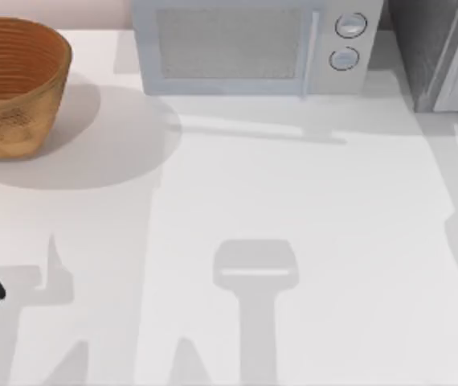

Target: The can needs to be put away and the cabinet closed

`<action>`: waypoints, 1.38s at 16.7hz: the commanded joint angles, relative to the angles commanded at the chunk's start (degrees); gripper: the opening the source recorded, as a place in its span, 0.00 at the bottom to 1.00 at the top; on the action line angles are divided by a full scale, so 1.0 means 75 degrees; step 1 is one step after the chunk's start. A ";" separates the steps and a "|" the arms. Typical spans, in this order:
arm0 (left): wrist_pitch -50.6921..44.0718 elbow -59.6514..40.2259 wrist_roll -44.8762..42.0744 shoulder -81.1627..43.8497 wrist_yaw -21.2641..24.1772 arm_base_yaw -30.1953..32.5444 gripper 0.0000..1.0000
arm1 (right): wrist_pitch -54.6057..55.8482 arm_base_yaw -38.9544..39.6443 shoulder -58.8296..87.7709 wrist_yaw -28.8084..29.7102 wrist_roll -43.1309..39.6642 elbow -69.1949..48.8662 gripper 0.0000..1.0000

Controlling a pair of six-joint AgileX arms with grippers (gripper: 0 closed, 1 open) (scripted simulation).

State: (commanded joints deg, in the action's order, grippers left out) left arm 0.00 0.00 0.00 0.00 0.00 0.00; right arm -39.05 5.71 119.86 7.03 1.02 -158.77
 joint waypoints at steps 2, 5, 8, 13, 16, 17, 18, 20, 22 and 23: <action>0.0000 0.0000 0.0000 0.0000 0.0000 0.0000 1.00 | 0.0050 -0.0002 -0.0073 -0.0016 -0.0003 0.0074 1.00; 0.0000 0.0000 0.0000 0.0000 0.0000 0.0000 1.00 | 0.0439 -0.0026 -0.0755 -0.0142 -0.0057 0.0775 1.00; 0.0000 0.0000 0.0000 0.0000 0.0000 0.0000 1.00 | 0.1041 -0.0085 -0.2100 -0.0341 -0.0175 0.2196 1.00; 0.0000 0.0000 0.0000 0.0000 0.0000 0.0000 1.00 | 0.2209 -0.0239 -0.5351 -0.0690 -0.0399 0.6168 1.00; 0.0000 0.0000 0.0000 0.0000 0.0000 0.0000 1.00 | 0.2929 -0.0348 -0.7568 -0.0858 -0.0481 0.9268 1.00; 0.0000 0.0000 0.0000 0.0000 0.0000 0.0000 1.00 | 0.3162 -0.0385 -0.8308 -0.0903 -0.0494 1.0351 1.00; 0.0000 0.0000 0.0000 0.0000 0.0000 0.0000 1.00 | 0.3389 -0.0421 -0.9037 -0.0943 -0.0500 1.1434 1.00; 0.0000 0.0000 0.0000 0.0000 0.0000 0.0000 1.00 | 0.3817 -0.0492 -1.0453 -0.1003 -0.0492 1.3548 1.00; 0.0000 0.0000 0.0000 0.0000 0.0000 0.0000 1.00 | 0.4201 -0.0558 -1.1790 -0.1038 -0.0458 1.5520 1.00; 0.0000 0.0000 0.0000 0.0000 0.0000 0.0000 1.00 | 0.4375 -0.0589 -1.2420 -0.1046 -0.0433 1.6424 1.00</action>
State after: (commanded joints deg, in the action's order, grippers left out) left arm 0.00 0.00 0.00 0.00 0.00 0.00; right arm -6.24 1.29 26.71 -0.82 -2.23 -35.58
